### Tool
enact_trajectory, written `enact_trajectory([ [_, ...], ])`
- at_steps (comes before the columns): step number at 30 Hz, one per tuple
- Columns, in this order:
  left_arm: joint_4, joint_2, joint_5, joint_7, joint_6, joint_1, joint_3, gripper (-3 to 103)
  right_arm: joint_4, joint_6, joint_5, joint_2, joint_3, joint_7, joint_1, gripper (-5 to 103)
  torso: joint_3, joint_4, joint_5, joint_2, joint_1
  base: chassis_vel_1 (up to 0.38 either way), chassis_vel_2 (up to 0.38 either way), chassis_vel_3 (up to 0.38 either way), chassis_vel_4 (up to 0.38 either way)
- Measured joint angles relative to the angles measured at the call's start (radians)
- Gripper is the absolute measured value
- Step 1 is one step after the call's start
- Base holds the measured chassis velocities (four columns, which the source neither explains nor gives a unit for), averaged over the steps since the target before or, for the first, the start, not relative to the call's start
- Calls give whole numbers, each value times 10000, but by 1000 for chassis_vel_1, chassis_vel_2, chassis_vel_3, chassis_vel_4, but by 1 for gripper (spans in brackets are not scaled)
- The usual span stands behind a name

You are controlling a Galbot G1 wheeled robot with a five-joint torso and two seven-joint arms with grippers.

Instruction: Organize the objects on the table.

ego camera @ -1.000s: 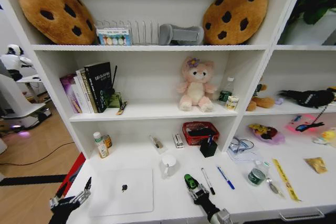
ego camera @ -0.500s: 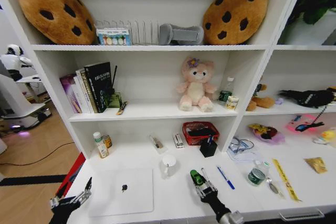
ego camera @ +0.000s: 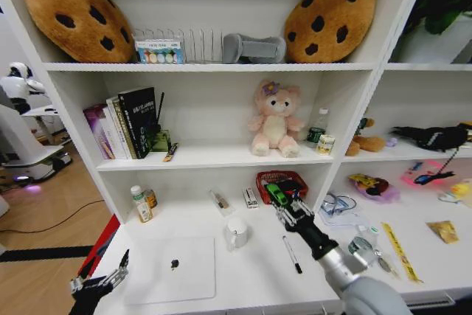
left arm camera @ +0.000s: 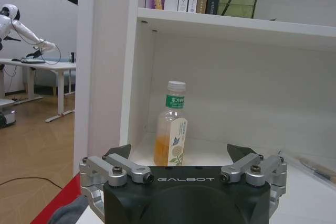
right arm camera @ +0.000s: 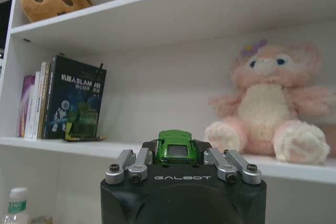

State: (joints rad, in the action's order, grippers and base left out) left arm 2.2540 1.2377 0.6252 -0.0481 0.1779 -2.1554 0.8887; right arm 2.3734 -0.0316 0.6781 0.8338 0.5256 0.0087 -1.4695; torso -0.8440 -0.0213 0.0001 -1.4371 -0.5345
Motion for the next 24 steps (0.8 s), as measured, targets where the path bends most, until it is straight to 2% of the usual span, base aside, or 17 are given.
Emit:
enact_trajectory([
  [6, -2, 0, 5, 2, 0, 0, 0, 100, -705, -378, 1280, -581, -1184, 194, 2525, 37, -1, -6, 1, 0, 0, 0, 0, 0, 0],
  [7, -2, 0, 5, 2, 0, 0, 0, 100, -705, -378, 1280, -581, -1184, 194, 2525, 37, -1, -6, 1, 0, 0, 0, 0, 0, 0],
  [11, -1, 1, 5, 4, 0, -1, 0, 100, -1223, -625, 2037, -790, -2312, 383, 4498, 37, -1, -3, -3, 0, 0, 0, 0, 0, 0],
  [13, -1, 1, 5, 5, -1, -1, 0, 100, -1369, -701, 2199, -814, -2616, 430, 4915, 37, -1, -2, -2, 0, 0, 0, 0, 0, 0],
  [16, -1, 1, 6, 6, -1, -1, 0, 100, -1895, -903, 2580, -779, -3583, 565, 6127, 37, -1, -6, 0, 0, 0, 0, 0, 0, 0],
  [17, -1, 1, 6, 6, -1, -1, 0, 100, -1895, -903, 2580, -779, -3583, 565, 6127, 37, -1, -6, 0, 0, 0, 0, 0, 0, 0],
  [20, -1, 1, 6, 5, 0, -1, 0, 100, -2704, -1160, 2928, -467, -4860, 816, 7784, 37, 0, -2, -2, 1, 0, 0, 0, 0, 0],
  [24, -1, 1, 6, 5, 0, -1, 1, 100, -3252, -1331, 3055, -151, -5650, 963, 8680, 37, 0, -2, -3, 0, 0, 0, 0, 0, 0],
])
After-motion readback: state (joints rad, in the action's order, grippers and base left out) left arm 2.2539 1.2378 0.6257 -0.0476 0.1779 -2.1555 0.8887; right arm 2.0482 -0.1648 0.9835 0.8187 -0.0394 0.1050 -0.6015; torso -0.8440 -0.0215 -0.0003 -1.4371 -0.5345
